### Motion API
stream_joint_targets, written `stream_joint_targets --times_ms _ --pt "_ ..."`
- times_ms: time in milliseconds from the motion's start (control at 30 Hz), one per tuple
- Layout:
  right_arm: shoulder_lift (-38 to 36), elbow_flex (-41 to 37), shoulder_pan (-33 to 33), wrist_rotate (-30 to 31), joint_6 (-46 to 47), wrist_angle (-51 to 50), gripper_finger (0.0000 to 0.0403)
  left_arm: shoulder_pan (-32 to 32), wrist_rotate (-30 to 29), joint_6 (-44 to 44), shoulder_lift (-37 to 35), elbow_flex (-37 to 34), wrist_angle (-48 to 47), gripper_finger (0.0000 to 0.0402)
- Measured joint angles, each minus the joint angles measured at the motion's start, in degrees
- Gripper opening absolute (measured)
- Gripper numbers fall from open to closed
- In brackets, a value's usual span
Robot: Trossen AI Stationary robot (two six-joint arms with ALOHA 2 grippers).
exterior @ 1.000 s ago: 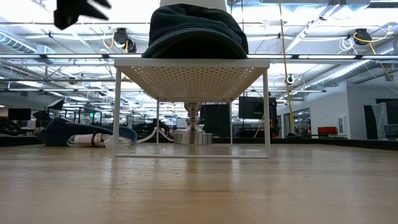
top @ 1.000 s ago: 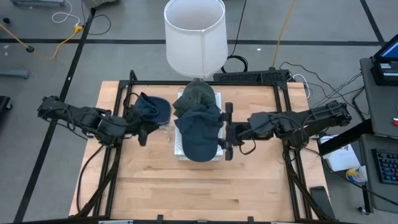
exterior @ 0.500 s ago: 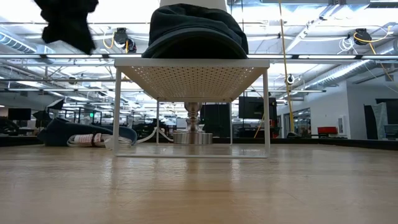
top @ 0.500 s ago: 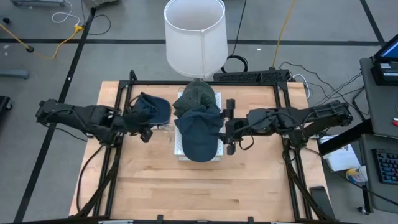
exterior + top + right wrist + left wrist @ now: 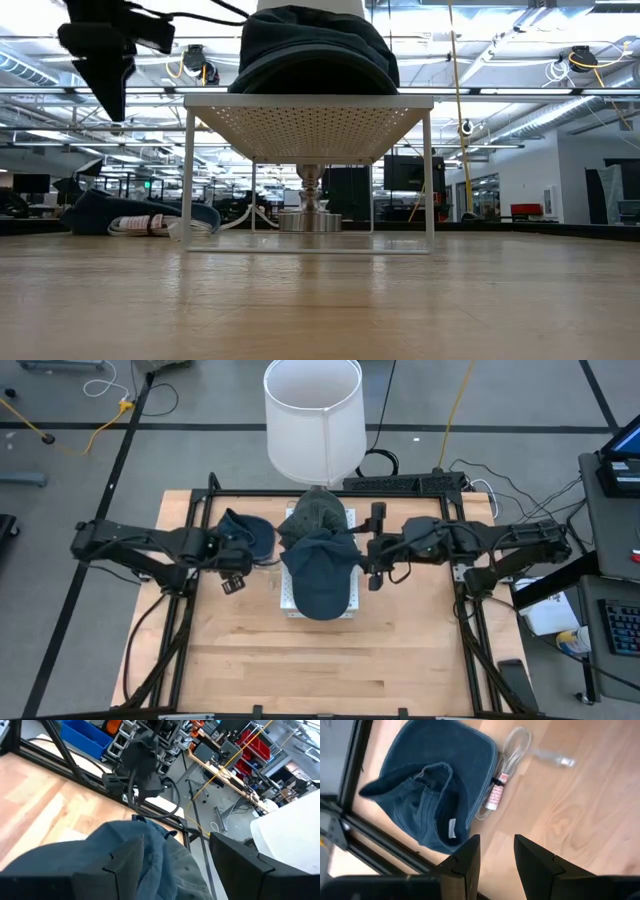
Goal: Pick & Place hat
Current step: Stack the blue cap on the blue cap on the shelf
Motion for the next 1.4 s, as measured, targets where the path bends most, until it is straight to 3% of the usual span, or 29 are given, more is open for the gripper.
stream_joint_targets --times_ms 233,500,900,1267,1400 --pt "0.0 0.0 -0.4 -3.0 -1.6 -1.3 0.0222 -0.2 -0.4 5.4 2.3 -4.4 2.6 0.0124" --pt "0.0 0.0 -0.4 -3.0 -2.9 -1.2 0.0222 -3.8 -13.7 7.1 1.2 -11.6 7.8 0.0124" --pt "0.0 0.0 -1.2 -2.9 -3.3 -1.2 0.0222 -6.0 -10.5 10.2 1.5 -12.1 10.5 0.0124" --pt "0.1 0.0 -1.2 -2.9 -6.0 -1.2 0.0222 -8.1 -15.0 6.2 11.8 -11.3 10.1 0.0124" --pt "0.1 0.0 -1.2 -2.9 -6.4 -1.2 0.0222 -7.9 -16.8 -2.2 15.4 -11.0 12.3 0.0124"
